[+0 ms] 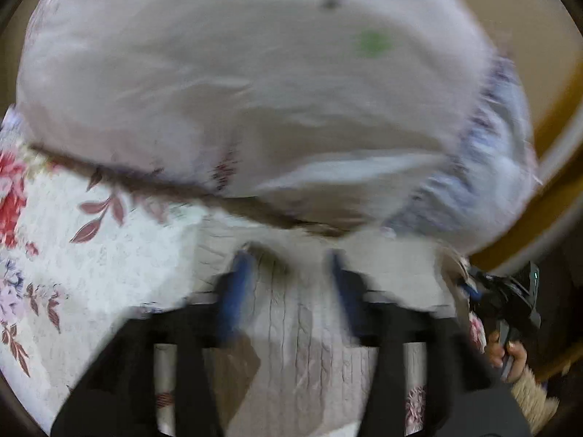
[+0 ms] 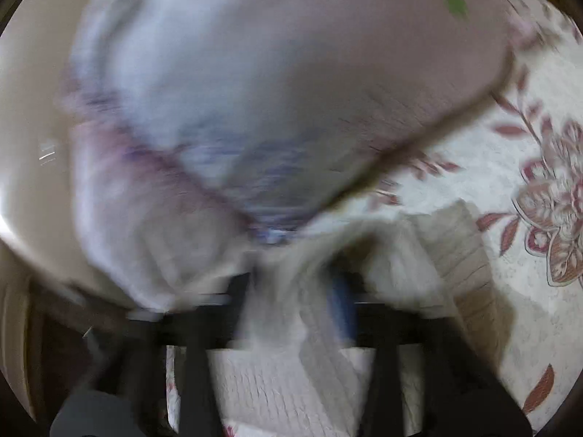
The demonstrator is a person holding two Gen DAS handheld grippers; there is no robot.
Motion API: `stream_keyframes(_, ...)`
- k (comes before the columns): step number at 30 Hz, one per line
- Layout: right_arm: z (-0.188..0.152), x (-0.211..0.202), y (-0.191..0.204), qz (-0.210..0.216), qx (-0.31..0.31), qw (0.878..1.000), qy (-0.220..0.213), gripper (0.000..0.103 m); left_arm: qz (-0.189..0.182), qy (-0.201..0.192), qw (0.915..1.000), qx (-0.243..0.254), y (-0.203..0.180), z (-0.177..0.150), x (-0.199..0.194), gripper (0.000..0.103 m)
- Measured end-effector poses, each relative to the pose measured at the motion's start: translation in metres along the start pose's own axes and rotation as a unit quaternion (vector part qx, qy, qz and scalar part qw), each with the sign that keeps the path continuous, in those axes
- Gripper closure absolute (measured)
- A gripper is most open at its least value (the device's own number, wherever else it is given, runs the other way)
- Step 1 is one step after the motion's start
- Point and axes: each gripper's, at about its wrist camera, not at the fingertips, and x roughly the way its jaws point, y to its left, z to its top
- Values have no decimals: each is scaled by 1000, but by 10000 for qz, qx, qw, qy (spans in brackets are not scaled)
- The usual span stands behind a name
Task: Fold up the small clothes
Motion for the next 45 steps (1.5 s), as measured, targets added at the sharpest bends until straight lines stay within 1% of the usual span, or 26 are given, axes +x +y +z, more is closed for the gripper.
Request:
stream_keyframes(2, -7, -6, -4, 57, 132, 9998, -102, 29, -2, -24, 10000, -7, 10, -3, -5, 28)
stream_keyframes(3, -12, -12, -3, 51, 3, 9999, -158, 20, 37, 3, 10000, 39, 17, -8, -8, 22)
stream_keyframes(5, -22, -26, -6, -87, -283, 9992, -266, 17, 9, 235, 9997, -13, 32, -14, -4, 21)
stream_keyframes(7, -27, -31, -17, -62, -187, 9997, -147, 17, -105, 637, 9976, -263, 51, -22, 10, 23)
stream_keyframes(8, -29, -33, -25, -25, -66, 9999, -91, 17, -180, 836, 9957, -356, 56, -27, 21, 26)
stream_keyframes(10, -25, -28, -36, -2, 55, 10000, -44, 17, -243, 989, 9939, -431, 57, -33, 35, 35)
stream_keyframes(11, -29, -27, -37, -6, 79, 10000, -40, 17, -299, 773, 9958, -382, 53, -36, 35, 38)
stream_keyframes(12, -33, -30, -41, 3, 104, 9999, -28, 17, -494, 914, 9933, -499, 53, -38, 43, 60)
stream_keyframes(15, -32, -30, -43, 56, 139, 9999, 34, 17, -686, 918, 9893, -902, 53, -41, 52, 82)
stream_keyframes(17, -30, -35, -44, 60, 116, 9999, 45, 17, -801, 801, 9863, -1196, 51, -41, 47, 85)
stream_keyframes(19, -25, -45, -48, 36, 69, 10000, -4, 17, -1217, 614, 9819, -1314, 35, -38, 32, 87)
stream_keyframes(22, -12, -72, -59, -34, 5, 9998, -195, 17, -1862, 412, 9767, -980, -30, -28, 16, 90)
stream_keyframes(25, 2, -94, -68, -108, -35, 9992, -383, 17, -2682, 515, 9599, -637, -112, -25, 28, 90)
stream_keyframes(27, 7, -105, -72, -152, -29, 9987, -486, 17, -3152, 749, 9446, -531, -172, -34, 58, 89)
stream_keyframes(28, 13, -111, -76, -184, -39, 9983, -543, 17, -3241, 894, 9404, -518, -198, -41, 76, 88)
stream_keyframes(30, 21, -114, -81, -206, -28, 9985, -500, 17, -3486, 1473, 9239, -572, -246, -61, 122, 68)
stream_keyframes(31, 28, -113, -86, -205, 37, 9990, -393, 14, -3574, 1665, 9164, -684, -254, -68, 131, 67)
stream_keyframes(32, 31, -110, -88, -180, 87, 9993, -303, 11, -3752, 1818, 9045, -894, -257, -76, 136, 64)
stream_keyframes(33, 34, -108, -90, -134, 141, 9996, -204, 7, -3835, 1774, 9016, -922, -255, -78, 133, 47)
stream_keyframes(34, 36, -106, -93, -88, 170, 9997, -123, 5, -3736, 1542, 9111, -812, -245, -77, 122, 36)
stream_keyframes(35, 40, -99, -96, -37, 172, 9998, 54, 5, -3406, 1184, 9305, -650, -229, -74, 108, 20)
stream_keyframes(36, 41, -93, -97, -10, 172, 9996, 211, 5, -3131, 976, 9433, -522, -218, -73, 100, 15)
stream_keyframes(38, 43, -74, -99, 47, 197, 9980, 600, 5, -2078, 779, 9749, -169, -185, -70, 87, 15)
stream_keyframes(39, 43, -63, -100, 40, 210, 9966, 797, 5, -1713, 844, 9815, -106, -174, -70, 86, 15)
stream_keyframes(41, 42, -40, -101, -34, 201, 9929, 1169, 5, -1203, 1199, 9854, -114, -148, -80, 95, 15)
stream_keyframes(45, 37, -10, -100, -34, 181, 9889, 1477, 6, -1020, 1733, 9794, -161, -133, -104, 114, 13)
